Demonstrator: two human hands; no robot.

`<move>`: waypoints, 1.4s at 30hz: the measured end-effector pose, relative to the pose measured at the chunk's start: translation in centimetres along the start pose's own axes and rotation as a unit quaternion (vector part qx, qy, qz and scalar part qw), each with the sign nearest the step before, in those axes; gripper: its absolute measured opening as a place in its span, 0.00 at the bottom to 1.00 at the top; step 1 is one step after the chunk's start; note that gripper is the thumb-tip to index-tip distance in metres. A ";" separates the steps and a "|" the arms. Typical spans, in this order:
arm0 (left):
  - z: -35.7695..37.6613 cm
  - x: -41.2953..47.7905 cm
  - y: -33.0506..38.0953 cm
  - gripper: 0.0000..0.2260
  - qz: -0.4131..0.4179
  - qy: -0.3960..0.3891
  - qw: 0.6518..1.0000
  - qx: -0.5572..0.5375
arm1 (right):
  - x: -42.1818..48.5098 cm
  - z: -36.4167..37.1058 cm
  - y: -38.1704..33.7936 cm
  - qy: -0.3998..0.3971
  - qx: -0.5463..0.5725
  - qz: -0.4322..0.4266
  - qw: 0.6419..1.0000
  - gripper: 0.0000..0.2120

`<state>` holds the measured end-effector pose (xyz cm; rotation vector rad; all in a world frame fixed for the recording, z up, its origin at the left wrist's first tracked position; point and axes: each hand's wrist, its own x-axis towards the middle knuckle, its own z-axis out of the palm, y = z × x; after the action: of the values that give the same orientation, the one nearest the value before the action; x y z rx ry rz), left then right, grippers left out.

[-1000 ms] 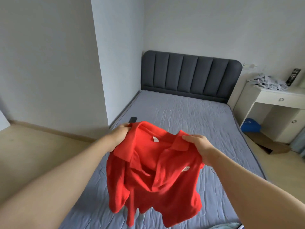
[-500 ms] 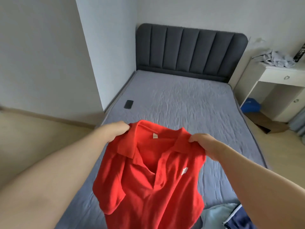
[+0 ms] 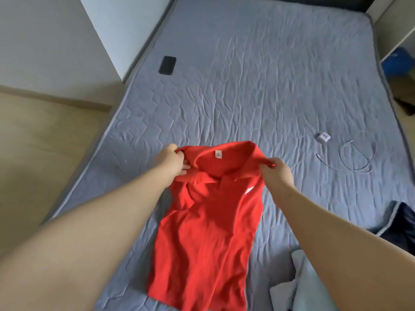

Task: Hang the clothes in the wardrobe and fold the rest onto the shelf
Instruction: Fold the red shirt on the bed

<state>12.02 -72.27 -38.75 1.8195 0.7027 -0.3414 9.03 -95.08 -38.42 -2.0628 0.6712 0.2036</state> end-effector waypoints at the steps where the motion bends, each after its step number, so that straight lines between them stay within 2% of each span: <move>1: 0.9 1.4 -0.5 0.13 0.026 -0.016 1.000 -0.006 | 1.0 1.2 0.4 -0.025 0.061 -0.004 0.998 0.19; 3: 2.3 3.1 -2.0 0.24 0.056 -0.061 0.996 0.018 | 2.1 3.6 1.9 -0.077 0.155 -0.018 0.985 0.31; 5: 4.1 4.3 -5.0 0.31 0.054 -0.091 0.991 0.076 | 2.8 6.0 4.8 -0.098 0.143 -0.001 0.985 0.36; 12: 7.3 2.3 -19.2 0.23 0.010 -0.137 0.953 0.269 | -1.2 11.5 19.1 -0.137 0.024 0.148 0.979 0.30; 16: 6.6 0.1 -25.4 0.19 0.014 -0.111 0.926 0.360 | -5.6 11.9 25.4 -0.160 -0.062 0.222 0.960 0.27; 19: 5.4 -2.2 -29.5 0.19 0.029 -0.118 0.904 0.411 | -8.4 11.8 28.5 -0.207 -0.106 0.226 0.946 0.31; 21: 4.4 -3.8 -31.9 0.22 0.041 -0.159 0.889 0.426 | -10.4 11.9 29.7 -0.246 -0.123 0.196 0.941 0.34; 23: 3.4 -4.8 -33.8 0.30 0.057 -0.226 0.845 0.482 | -12.1 12.3 30.5 -0.293 -0.150 0.155 0.931 0.38; 26: 2.4 -5.7 -36.4 0.43 0.074 -0.290 0.737 0.606 | -14.0 13.1 31.8 -0.327 -0.248 0.108 0.906 0.43; 28: 2.2 -6.0 -37.5 0.46 0.084 -0.295 0.683 0.663 | -14.6 13.5 32.5 -0.326 -0.329 0.089 0.881 0.45; 30: 2.3 -6.1 -38.2 0.43 0.117 -0.270 0.664 0.688 | -15.1 14.0 33.1 -0.329 -0.400 0.061 0.853 0.47; 31: 2.4 -6.2 -38.6 0.40 0.141 -0.249 0.675 0.681 | -15.3 14.2 33.4 -0.325 -0.423 0.045 0.845 0.46; 32: 2.6 -6.2 -38.9 0.36 0.166 -0.224 0.704 0.653 | -15.3 14.2 33.4 -0.315 -0.435 0.031 0.843 0.43; 33: 2.8 -6.1 -39.0 0.32 0.178 -0.197 0.758 0.596 | -15.3 14.2 33.6 -0.302 -0.429 0.024 0.851 0.39; 35: 2.9 -5.7 -38.6 0.25 0.129 -0.147 0.865 0.462 | -14.6 13.9 33.7 -0.265 -0.378 0.023 0.886 0.30; 36: 2.7 -5.3 -38.2 0.21 0.095 -0.129 0.890 0.427 | -14.3 13.6 33.8 -0.246 -0.347 0.025 0.905 0.27; 39: 2.2 -4.3 -37.3 0.13 0.059 -0.065 0.908 0.411 | -13.8 13.0 33.6 -0.188 -0.266 0.045 0.944 0.17; 42: 2.0 -3.8 -36.1 0.12 0.019 -0.003 0.933 0.359 | -13.8 12.7 32.7 -0.130 -0.209 0.075 0.966 0.05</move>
<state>-12.93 -67.31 -64.71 2.5147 0.5721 -0.6381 -18.56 -93.18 -64.07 -2.3250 0.6611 0.7463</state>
